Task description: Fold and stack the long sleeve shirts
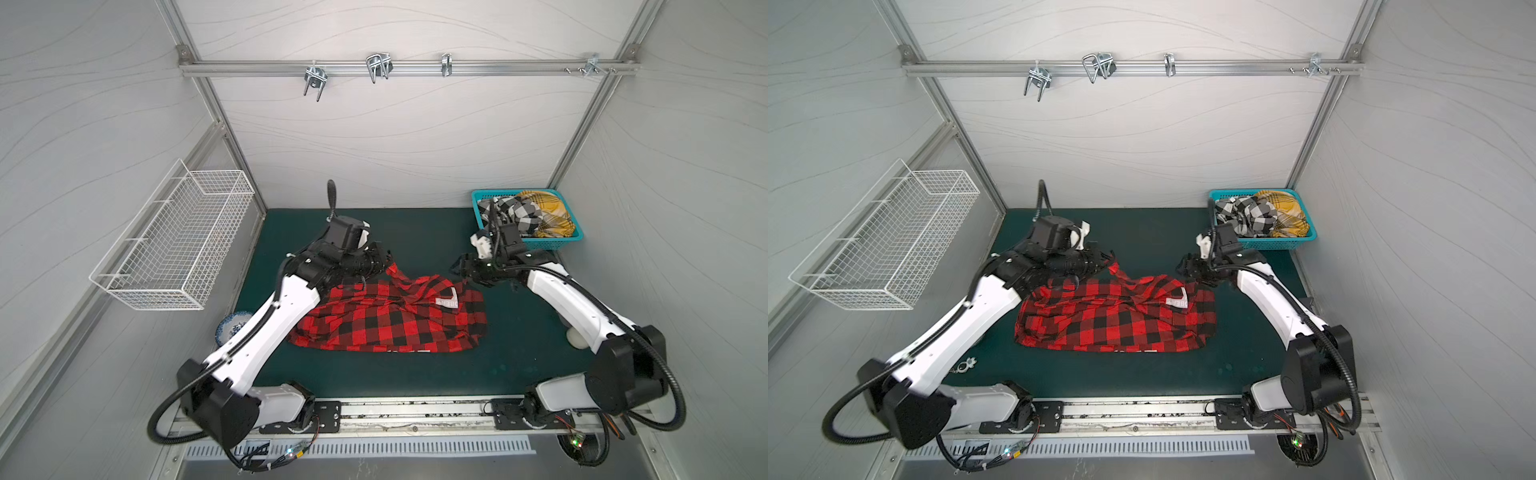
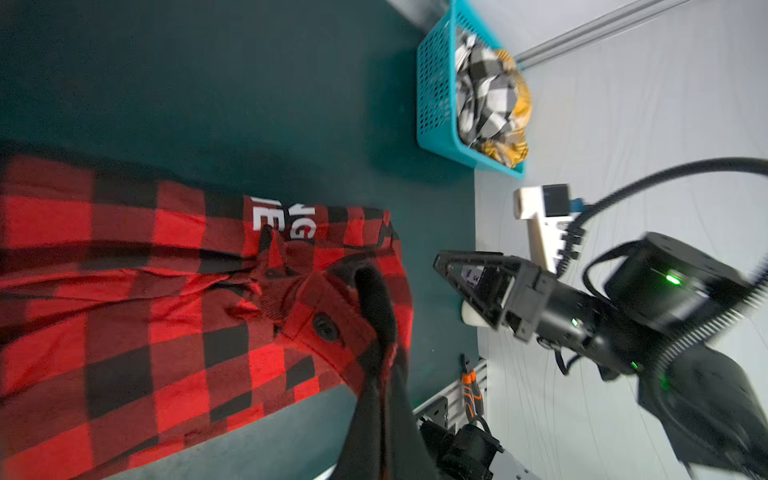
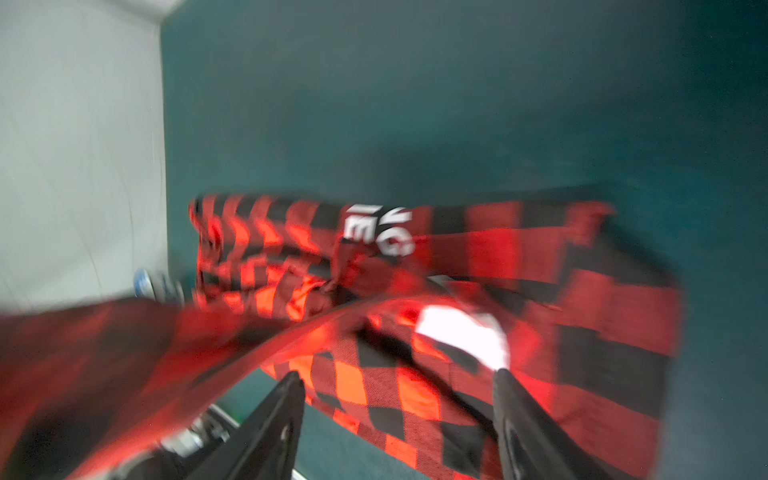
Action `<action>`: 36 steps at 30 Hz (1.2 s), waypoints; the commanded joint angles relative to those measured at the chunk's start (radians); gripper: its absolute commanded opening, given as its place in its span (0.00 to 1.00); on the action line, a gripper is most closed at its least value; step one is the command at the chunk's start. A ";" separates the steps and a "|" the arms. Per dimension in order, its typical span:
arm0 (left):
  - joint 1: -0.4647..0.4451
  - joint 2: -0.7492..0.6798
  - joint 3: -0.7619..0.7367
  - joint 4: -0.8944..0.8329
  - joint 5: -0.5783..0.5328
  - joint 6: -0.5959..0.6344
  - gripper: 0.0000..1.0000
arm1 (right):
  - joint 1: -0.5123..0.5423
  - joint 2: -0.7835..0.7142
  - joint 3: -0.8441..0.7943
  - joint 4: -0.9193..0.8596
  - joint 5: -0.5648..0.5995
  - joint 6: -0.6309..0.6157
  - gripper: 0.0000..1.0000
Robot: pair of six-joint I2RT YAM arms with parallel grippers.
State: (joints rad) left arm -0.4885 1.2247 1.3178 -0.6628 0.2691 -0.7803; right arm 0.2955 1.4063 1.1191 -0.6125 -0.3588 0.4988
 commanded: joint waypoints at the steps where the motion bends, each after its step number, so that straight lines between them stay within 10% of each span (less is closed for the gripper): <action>1: 0.008 -0.060 0.043 -0.128 -0.119 0.101 0.00 | -0.019 0.020 -0.043 -0.101 -0.164 0.071 0.72; 27: 0.011 -0.230 -0.091 -0.077 -0.077 -0.034 0.00 | -0.003 0.098 -0.373 0.218 -0.340 0.328 0.61; 36: 0.008 -0.327 -0.194 -0.120 -0.064 -0.107 0.00 | -0.020 0.188 -0.334 0.279 -0.336 0.371 0.14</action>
State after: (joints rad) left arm -0.4824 0.9268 1.1400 -0.7864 0.1944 -0.8440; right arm 0.2813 1.5639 0.7704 -0.3649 -0.6777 0.8425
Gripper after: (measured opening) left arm 0.047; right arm 0.163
